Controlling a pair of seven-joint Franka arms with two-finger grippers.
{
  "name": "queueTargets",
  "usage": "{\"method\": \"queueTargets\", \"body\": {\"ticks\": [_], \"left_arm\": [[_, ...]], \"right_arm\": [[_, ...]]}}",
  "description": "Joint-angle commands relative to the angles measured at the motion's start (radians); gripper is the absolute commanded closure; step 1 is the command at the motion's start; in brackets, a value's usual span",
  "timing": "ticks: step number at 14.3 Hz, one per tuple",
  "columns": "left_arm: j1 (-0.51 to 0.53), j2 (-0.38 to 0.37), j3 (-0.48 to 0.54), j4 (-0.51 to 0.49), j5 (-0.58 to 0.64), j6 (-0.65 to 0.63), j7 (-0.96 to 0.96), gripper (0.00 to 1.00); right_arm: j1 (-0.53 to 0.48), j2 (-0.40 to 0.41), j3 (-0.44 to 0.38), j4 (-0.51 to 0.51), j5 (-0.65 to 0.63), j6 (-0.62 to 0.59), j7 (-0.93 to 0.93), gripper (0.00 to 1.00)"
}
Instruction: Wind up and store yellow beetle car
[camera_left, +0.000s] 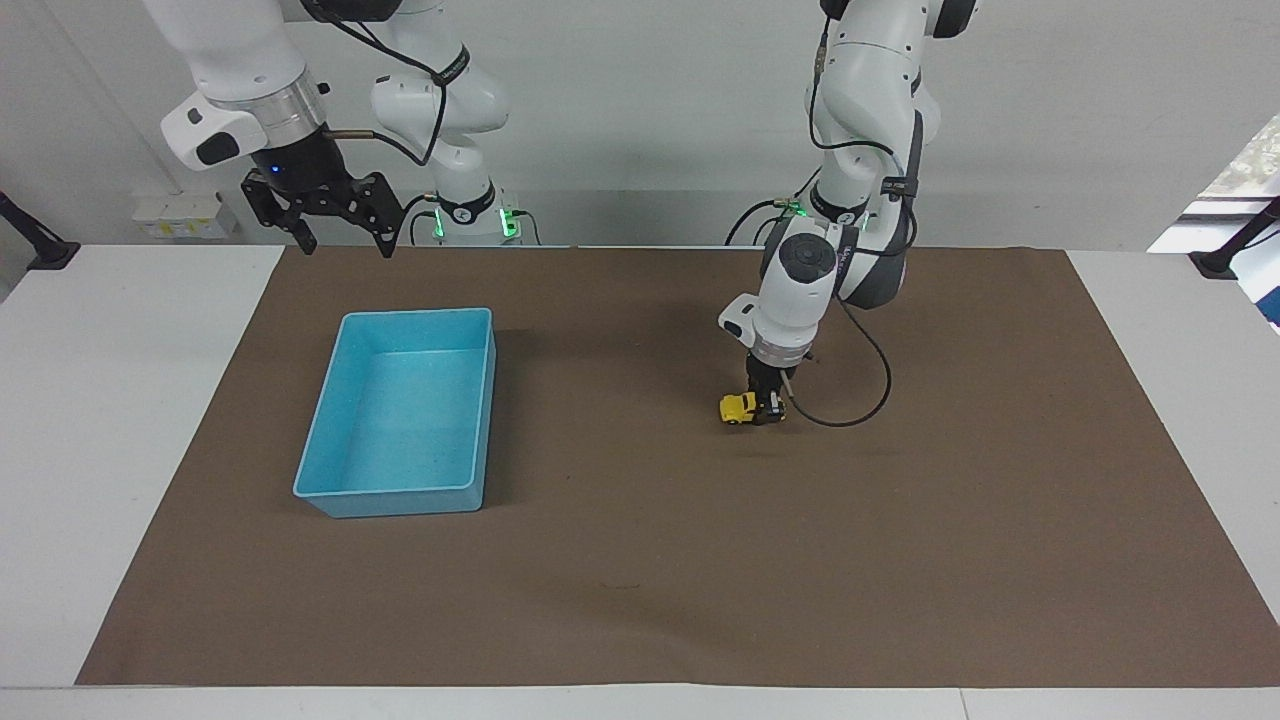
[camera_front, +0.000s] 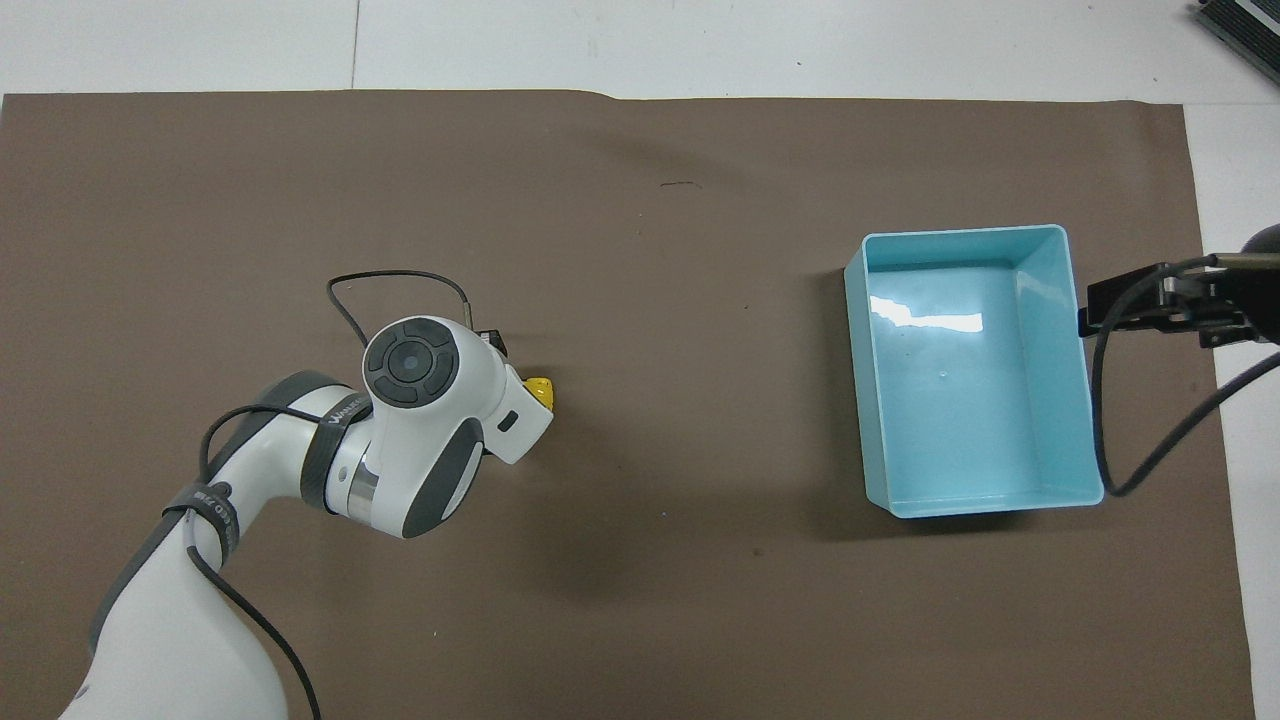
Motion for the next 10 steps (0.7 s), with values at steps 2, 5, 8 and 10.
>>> {"method": "queueTargets", "body": {"ticks": [2, 5, 8, 10], "left_arm": [[0.032, 0.022, 0.003, -0.019, 0.017, 0.032, 0.002, 1.0], [0.026, -0.027, 0.008, -0.005, 0.017, -0.063, 0.008, 0.0], [0.048, -0.087, 0.015, 0.03, 0.017, -0.15, 0.005, 0.0], [0.069, -0.09, 0.017, 0.096, 0.017, -0.239, -0.012, 0.0]], "right_arm": [[-0.014, 0.001, 0.007, 0.006, 0.027, -0.01, 0.011, 0.0], [-0.014, 0.001, 0.007, 0.006, 0.027, -0.01, 0.011, 0.0], [-0.014, 0.001, 0.007, 0.006, 0.027, -0.01, 0.011, 0.0], [-0.014, 0.001, 0.007, 0.006, 0.027, -0.01, 0.011, 0.0]]}}
